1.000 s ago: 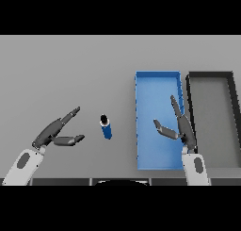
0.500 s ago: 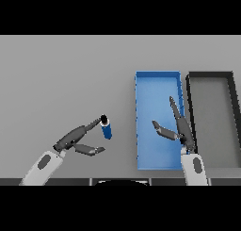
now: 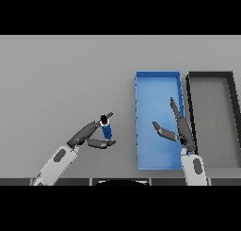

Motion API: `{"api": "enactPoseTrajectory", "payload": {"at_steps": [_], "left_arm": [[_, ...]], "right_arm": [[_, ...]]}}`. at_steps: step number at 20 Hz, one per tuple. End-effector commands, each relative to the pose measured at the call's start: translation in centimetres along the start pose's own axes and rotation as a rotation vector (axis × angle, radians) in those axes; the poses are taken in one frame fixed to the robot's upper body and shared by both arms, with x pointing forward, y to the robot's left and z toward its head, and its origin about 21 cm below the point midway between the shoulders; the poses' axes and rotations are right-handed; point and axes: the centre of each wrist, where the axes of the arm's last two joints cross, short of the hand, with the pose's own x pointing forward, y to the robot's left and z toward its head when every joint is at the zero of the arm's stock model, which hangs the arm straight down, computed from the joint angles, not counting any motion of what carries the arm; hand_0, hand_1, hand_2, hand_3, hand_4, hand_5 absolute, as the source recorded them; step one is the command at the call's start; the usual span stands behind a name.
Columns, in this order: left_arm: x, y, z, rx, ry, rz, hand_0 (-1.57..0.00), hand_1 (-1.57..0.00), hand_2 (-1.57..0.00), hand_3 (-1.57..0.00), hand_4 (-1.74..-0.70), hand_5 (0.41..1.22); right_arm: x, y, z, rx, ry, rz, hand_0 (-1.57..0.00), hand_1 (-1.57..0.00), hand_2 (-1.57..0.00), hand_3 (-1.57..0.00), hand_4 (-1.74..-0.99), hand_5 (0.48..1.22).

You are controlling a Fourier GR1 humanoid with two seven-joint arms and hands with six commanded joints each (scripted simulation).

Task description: Pick up the blue pipe and place it into the blue bin.

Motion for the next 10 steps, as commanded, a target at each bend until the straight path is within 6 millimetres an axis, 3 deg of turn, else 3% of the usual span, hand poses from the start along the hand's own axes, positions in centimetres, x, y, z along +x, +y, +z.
{"api": "enactPoseTrajectory", "payload": {"at_steps": [1, 3, 6, 8, 9, 10], "left_arm": [[-0.2, -0.3, -0.5, 0.008, -0.001, -0.013, 0.00, 0.00, 0.00, 0.00, -1.10, 0.497], [-0.4, -0.8, -1.3, 0.012, -0.019, 0.002, 0.00, 0.00, -0.02, 0.00, -1.10, 0.517], [0.0, -1.3, -2.3, -0.006, -0.062, 0.104, 0.00, -0.04, -0.17, -0.11, -1.18, 0.601], [0.0, -1.4, -3.0, -0.010, -0.066, 0.153, -0.04, -0.25, -0.42, -0.35, -1.27, 0.675], [0.3, -1.5, -3.1, -0.009, -0.086, 0.183, -0.18, -0.41, -0.58, -0.59, -1.30, 0.784], [0.4, -2.0, -3.0, -0.005, -0.102, 0.198, -0.42, -0.64, -0.78, -0.78, -1.38, 0.872]], "right_arm": [[0.1, -0.4, -0.2, -0.008, 0.003, 0.003, 0.00, 0.00, 0.00, 0.00, -1.200, 0.547], [0.0, -0.5, -0.1, -0.009, -0.008, 0.012, 0.00, 0.00, 0.00, 0.00, -1.195, 0.548], [0.0, -0.5, 0.1, -0.003, 0.002, 0.023, 0.00, 0.00, 0.00, 0.00, -1.186, 0.554], [0.0, -0.3, -0.1, -0.004, -0.007, 0.008, 0.00, 0.00, 0.00, 0.00, -1.196, 0.560], [-0.2, -0.4, 0.2, -0.007, 0.002, 0.014, 0.00, 0.00, 0.00, 0.00, -1.192, 0.560], [-0.2, -0.4, 0.2, -0.003, -0.003, 0.016, 0.00, 0.00, 0.00, 0.00, -1.191, 0.561]]}}
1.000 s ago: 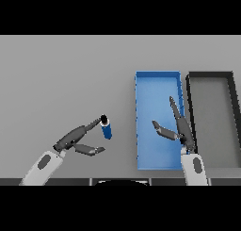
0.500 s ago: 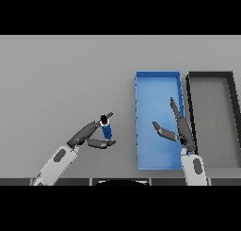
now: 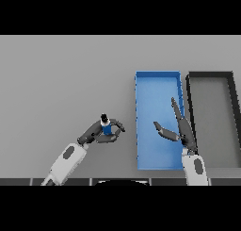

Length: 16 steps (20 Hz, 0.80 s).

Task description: Pick up the blue pipe and place it into the blue bin.

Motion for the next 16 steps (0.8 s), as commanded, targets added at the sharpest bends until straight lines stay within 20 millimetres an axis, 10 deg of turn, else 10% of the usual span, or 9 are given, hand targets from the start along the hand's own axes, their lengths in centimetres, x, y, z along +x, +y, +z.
{"api": "enactPoseTrajectory", "payload": {"at_steps": [1, 7, 16], "left_arm": [[-0.2, -0.4, 0.0, 0.003, -0.012, -0.003, -0.65, -0.83, -0.94, -0.91, -1.45, 0.941], [-0.1, -1.3, 0.2, -0.016, -0.036, -0.030, -1.33, -1.38, -1.40, -1.37, -1.56, 1.148], [3.5, -2.6, -1.2, -0.017, -0.246, -0.027, -1.54, -1.54, -1.55, -1.54, -1.48, 1.211]], "right_arm": [[0.0, 0.0, 0.2, 0.000, -0.006, -0.003, 0.00, 0.00, 0.00, 0.00, -1.189, 0.562], [0.2, 0.1, 0.1, 0.002, 0.011, 0.010, 0.00, 0.00, 0.00, 0.00, -1.176, 0.559], [0.3, -0.5, -0.7, -0.009, 0.006, 0.041, 0.00, 0.00, 0.00, 0.00, -1.144, 0.551]]}}
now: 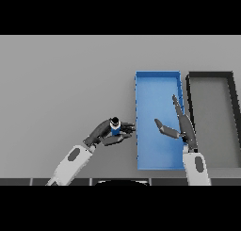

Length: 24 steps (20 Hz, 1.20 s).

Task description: Pick up the blue pipe and place it into the blue bin.

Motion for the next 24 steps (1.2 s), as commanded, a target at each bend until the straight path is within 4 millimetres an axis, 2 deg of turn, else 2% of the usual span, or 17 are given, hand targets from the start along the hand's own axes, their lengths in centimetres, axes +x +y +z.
{"api": "enactPoseTrajectory", "payload": {"at_steps": [1, 7, 14, 18, 20, 24], "left_arm": [[0.3, -0.2, -0.3, 0.000, 0.003, 0.001, -1.55, -1.55, -1.55, -1.55, -1.48, 1.213], [2.6, 0.0, -1.6, -0.046, -0.020, -0.037, -1.56, -1.57, -1.57, -1.57, -1.47, 1.219], [3.0, -0.1, -2.0, -0.071, 0.001, -0.036, -1.57, -1.57, -1.57, -1.57, -1.47, 1.220], [3.0, -0.2, -2.1, -0.071, -0.003, -0.040, -1.57, -1.57, -1.57, -1.57, -1.47, 1.220], [2.7, -0.3, -1.7, -0.071, -0.004, -0.046, -1.57, -1.57, -1.57, -1.57, -1.47, 1.221], [2.9, 0.1, -2.0, -0.072, -0.004, -0.055, -1.57, -1.57, -1.57, -1.57, -1.47, 1.221]], "right_arm": [[-0.2, 0.4, 0.2, -0.002, 0.012, 0.001, 0.00, 0.00, 0.00, 0.00, -1.138, 0.552], [-0.3, 0.2, 0.4, 0.008, 0.008, 0.005, 0.00, 0.00, 0.00, 0.00, -1.124, 0.569], [-0.7, 0.2, 0.5, 0.009, 0.002, 0.006, 0.00, 0.00, 0.00, 0.00, -1.123, 0.578], [-0.9, 0.1, 0.4, 0.006, -0.009, 0.000, 0.00, 0.00, 0.00, 0.00, -1.191, 0.577], [-0.4, 0.1, 0.3, 0.019, -0.069, -0.053, 0.00, -0.02, -0.02, 0.00, -1.178, 0.569], [2.5, -2.2, -0.1, 0.101, -0.263, -0.165, 0.00, -0.01, -0.02, 0.00, -1.169, 0.597]]}}
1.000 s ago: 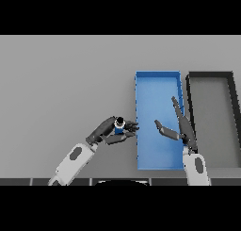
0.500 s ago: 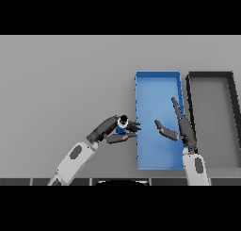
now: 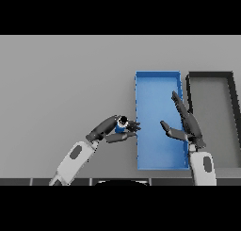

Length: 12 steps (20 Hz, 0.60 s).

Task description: Pick up the blue pipe and place it into the blue bin.

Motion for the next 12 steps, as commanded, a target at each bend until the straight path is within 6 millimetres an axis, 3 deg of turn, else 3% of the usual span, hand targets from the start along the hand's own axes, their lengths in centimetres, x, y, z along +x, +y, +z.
{"api": "enactPoseTrajectory", "payload": {"at_steps": [1, 7, 12], "left_arm": [[0.0, -0.1, 0.0, 0.000, 0.008, 0.008, -1.57, -1.57, -1.57, -1.57, -1.47, 1.221], [0.3, 0.0, 0.5, -0.008, 0.007, -0.005, -1.57, -1.57, -1.57, -1.57, -1.47, 1.221], [0.5, -0.4, -0.1, -0.018, 0.009, -0.023, -1.57, -1.57, -1.57, -1.57, -1.47, 1.221]], "right_arm": [[1.2, -0.4, -0.8, 0.051, -0.009, 0.012, 0.00, -0.01, -0.02, 0.00, -1.163, 0.592], [7.6, 0.3, -2.7, 0.356, -0.065, 0.073, 0.00, 0.00, 0.00, 0.00, -1.205, 0.539], [10.1, 2.0, -4.4, 0.518, -0.093, 0.096, 0.00, 0.00, 0.00, 0.00, -1.249, 0.524]]}}
